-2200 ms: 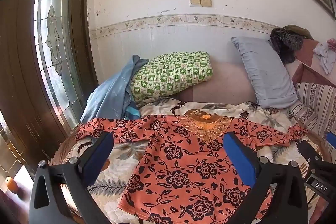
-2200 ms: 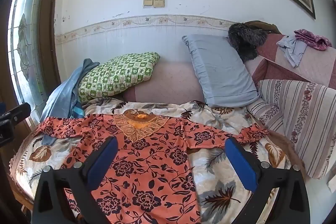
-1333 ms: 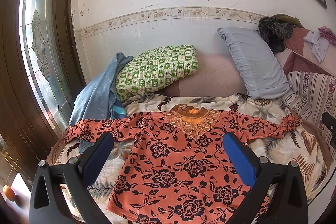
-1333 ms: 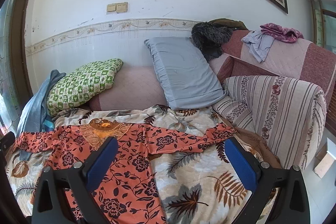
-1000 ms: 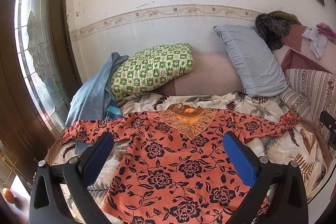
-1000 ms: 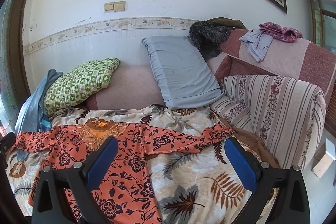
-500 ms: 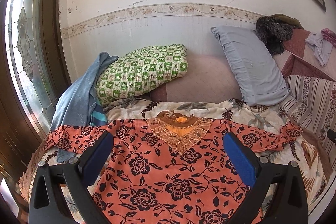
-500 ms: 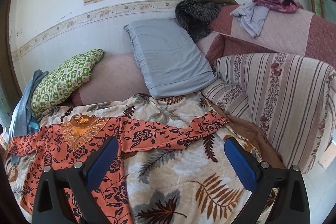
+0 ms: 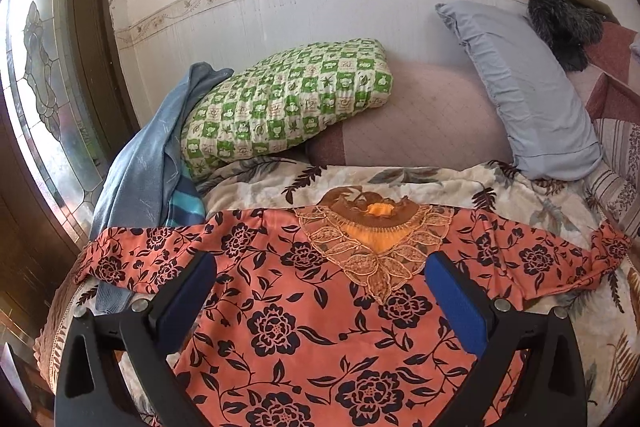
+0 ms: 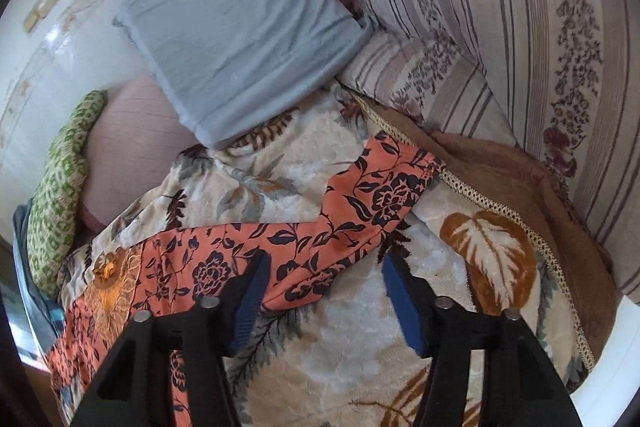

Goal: Fold small clothes
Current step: 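Grasp the sleeve end of the orange dress with the right gripper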

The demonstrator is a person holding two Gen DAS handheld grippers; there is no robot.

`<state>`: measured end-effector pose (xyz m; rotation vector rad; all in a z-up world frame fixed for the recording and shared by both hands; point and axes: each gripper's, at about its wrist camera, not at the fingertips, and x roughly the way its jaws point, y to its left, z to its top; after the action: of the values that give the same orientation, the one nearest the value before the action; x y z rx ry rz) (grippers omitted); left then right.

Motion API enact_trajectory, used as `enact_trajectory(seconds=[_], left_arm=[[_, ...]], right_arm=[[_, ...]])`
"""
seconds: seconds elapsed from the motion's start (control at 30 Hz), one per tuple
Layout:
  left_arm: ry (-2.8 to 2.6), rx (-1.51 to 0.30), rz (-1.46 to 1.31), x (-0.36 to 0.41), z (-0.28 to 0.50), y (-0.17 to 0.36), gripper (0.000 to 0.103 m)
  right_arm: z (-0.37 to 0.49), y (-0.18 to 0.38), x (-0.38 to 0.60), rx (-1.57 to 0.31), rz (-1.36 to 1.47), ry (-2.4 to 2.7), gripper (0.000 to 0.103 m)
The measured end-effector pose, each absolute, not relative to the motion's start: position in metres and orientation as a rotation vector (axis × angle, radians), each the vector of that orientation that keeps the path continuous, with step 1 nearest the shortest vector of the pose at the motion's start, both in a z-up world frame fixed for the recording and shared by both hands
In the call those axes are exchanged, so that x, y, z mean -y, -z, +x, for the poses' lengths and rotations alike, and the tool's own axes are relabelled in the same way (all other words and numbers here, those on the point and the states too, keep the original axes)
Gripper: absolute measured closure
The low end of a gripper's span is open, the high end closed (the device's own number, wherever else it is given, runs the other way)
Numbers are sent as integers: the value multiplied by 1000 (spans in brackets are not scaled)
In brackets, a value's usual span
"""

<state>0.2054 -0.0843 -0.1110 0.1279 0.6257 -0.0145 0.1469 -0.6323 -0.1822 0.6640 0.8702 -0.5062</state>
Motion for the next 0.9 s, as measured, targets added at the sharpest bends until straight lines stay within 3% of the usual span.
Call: enact_trajectory(seconds=[0.53, 0.6, 0.63, 0.9], left_arm=[[-79, -725, 183, 92, 258, 158, 0], [-67, -730, 181, 95, 260, 158, 0], [-64, -731, 180, 96, 260, 157, 0], [-50, -723, 135, 78, 254, 146, 0]], right_arm=[[174, 301, 744, -776, 1080, 642, 52], [179, 313, 747, -813, 1103, 649, 75], [178, 314, 748, -813, 1103, 667, 95], [179, 223, 698, -609, 965, 520, 98]])
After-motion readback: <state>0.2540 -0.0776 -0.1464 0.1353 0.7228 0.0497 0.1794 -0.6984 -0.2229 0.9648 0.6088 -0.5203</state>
